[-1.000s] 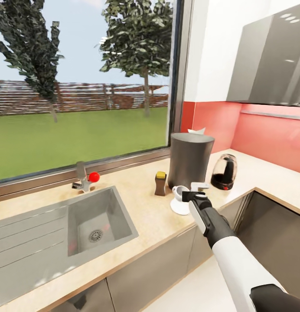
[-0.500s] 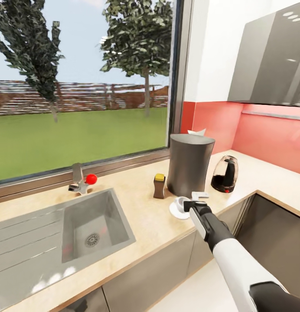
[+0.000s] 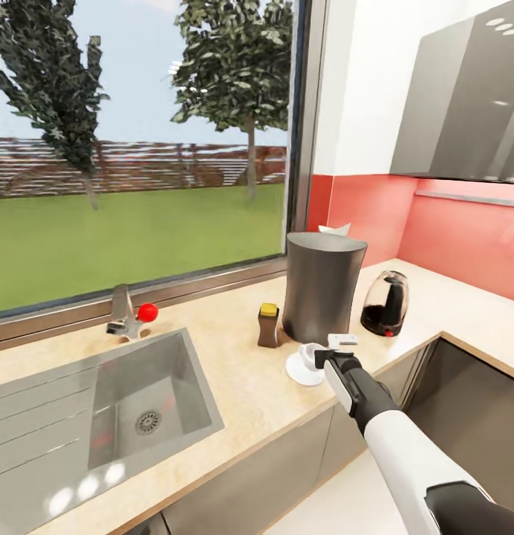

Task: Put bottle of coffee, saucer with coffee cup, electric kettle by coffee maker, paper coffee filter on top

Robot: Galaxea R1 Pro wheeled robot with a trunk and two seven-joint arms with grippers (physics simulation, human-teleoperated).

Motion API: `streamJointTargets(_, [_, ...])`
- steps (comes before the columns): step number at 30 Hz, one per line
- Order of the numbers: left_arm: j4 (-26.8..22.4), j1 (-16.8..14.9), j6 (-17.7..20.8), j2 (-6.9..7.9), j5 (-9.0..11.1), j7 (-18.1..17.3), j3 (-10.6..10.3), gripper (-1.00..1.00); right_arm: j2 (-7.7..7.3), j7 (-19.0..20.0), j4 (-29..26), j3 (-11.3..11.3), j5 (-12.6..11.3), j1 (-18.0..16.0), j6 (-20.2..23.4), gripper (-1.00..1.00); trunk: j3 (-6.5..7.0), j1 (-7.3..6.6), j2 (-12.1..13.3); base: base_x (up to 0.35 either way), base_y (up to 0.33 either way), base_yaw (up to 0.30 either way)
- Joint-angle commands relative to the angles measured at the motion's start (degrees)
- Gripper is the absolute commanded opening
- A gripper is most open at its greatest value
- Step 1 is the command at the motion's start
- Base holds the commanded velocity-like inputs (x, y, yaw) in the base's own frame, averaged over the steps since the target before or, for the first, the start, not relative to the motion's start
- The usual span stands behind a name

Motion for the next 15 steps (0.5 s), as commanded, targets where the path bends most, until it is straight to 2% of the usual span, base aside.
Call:
streamJointTargets(1, [-0.1, 0.0, 0.2, -0.01, -0.6, 0.1, 0.5, 1.00, -0.04, -0.4, 0.1, 0.3, -0.6, -0.1, 0.2, -1.00, -0.13, 0.05, -0.1, 0.062, -0.040, 0.000])
streamJointTargets(11, [0.0, 0.0, 0.2, -0.01, -0.6, 0.1, 0.6, 1.00, -0.04, -0.4, 1.9, 0.3, -0.8, -0.1, -0.1, -1.00, -0.13, 0.05, -0.1, 0.005, -0.003, 0.000])
streamJointTargets(15, [0.0, 0.0, 0.2, -0.01, -0.6, 0.1, 0.6, 1.00, -0.01, -0.3, 2.1, 0.3, -0.9, -0.1, -1.7, -1.00, -0.13, 0.05, -0.1, 0.000, 0.000, 0.000])
